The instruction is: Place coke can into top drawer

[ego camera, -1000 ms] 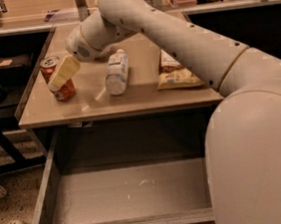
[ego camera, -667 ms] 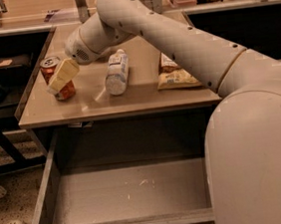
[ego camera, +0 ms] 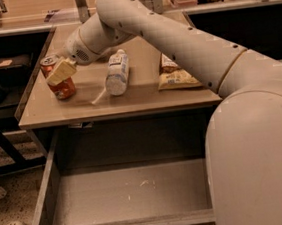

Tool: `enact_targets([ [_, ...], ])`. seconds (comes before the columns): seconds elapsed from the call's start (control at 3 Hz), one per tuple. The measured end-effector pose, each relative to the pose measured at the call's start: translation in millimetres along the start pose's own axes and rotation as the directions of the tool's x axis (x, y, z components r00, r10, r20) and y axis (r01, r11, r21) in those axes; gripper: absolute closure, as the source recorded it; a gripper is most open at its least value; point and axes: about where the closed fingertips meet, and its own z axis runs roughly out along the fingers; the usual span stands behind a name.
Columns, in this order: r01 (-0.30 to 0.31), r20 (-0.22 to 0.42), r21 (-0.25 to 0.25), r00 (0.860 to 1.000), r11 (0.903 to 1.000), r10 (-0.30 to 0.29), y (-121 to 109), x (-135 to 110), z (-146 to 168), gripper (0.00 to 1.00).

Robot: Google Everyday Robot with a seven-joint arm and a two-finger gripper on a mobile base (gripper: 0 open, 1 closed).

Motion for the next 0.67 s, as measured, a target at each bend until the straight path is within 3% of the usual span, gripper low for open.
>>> enact_targets([
  [0.67,0.0,0.0,0.0,1.0,1.0,0.0,0.0,0.0,0.1,0.88],
])
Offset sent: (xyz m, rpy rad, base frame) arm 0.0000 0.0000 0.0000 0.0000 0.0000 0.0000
